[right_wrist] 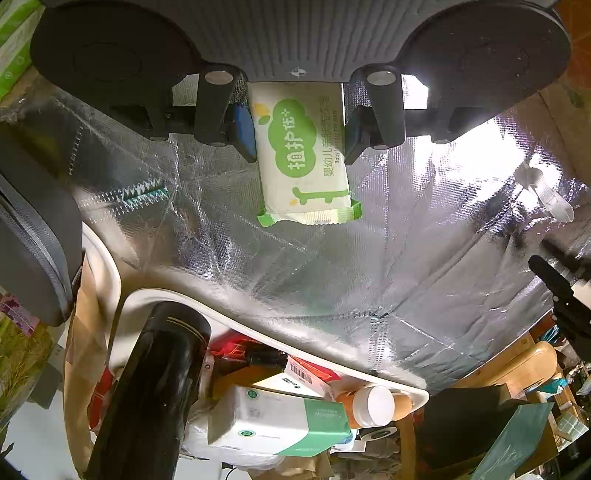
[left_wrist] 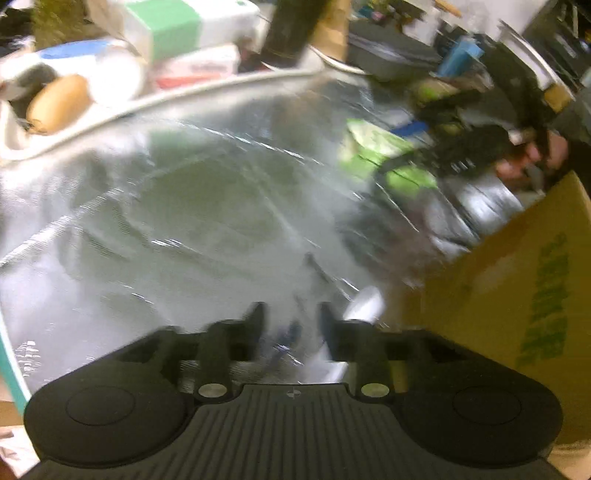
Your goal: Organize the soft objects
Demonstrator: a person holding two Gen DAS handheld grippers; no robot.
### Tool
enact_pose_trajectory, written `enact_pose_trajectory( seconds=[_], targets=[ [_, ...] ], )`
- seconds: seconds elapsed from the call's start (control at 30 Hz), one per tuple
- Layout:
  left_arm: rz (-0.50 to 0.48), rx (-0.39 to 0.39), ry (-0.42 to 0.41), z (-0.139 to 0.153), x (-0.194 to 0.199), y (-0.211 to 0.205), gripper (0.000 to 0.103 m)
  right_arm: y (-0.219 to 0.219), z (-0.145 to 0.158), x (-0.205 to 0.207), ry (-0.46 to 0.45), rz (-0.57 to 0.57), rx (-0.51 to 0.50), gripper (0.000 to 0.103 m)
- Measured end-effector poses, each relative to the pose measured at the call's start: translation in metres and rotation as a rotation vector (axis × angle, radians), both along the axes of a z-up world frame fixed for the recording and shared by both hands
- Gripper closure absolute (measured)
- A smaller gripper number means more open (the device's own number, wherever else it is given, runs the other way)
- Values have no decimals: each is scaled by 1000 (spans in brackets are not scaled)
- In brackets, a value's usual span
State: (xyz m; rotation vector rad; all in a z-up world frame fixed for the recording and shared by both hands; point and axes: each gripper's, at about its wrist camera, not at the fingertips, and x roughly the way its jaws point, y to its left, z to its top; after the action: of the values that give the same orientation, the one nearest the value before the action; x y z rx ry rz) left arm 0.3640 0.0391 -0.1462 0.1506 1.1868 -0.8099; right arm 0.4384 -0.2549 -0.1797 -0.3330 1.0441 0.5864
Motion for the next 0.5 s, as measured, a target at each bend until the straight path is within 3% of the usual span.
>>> enact_pose_trajectory(
  seconds=[0.23, 0.3, 0.37, 0.5],
  targets=[
    [-127, 131, -113, -6, -18, -16, 52, 0, 0, 0, -1, -4, 1, 51],
    [-141, 139, -118, -5, -19, -15, 49, 0, 0, 0, -1, -4, 2, 51],
    [-137, 142, -112, -5, -18, -9, 38, 0, 0, 0, -1, -5, 2, 51],
    [-145, 151, -115, -7, -17, -3, 36, 0, 0, 0, -1, -4, 2, 51]
  ],
)
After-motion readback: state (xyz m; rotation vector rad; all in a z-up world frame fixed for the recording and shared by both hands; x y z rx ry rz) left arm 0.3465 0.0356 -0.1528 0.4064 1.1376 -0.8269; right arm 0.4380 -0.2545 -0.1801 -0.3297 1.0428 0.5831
